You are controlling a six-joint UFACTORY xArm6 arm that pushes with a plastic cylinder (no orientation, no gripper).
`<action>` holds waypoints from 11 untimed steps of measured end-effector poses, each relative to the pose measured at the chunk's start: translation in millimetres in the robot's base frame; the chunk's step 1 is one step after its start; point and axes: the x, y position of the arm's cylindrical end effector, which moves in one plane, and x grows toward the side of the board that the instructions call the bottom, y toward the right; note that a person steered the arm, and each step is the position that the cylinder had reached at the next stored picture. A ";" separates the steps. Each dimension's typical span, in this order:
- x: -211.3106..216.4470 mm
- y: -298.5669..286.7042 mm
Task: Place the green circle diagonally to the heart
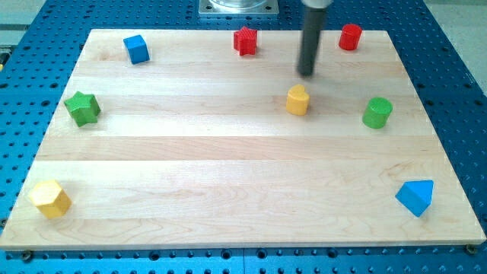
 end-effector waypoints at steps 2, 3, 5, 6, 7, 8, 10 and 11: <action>67.0 72.5; 113.0 50.0; 158.0 14.6; 130.1 42.9; 117.7 78.6; 122.8 104.3; 220.5 80.9; 229.1 178.1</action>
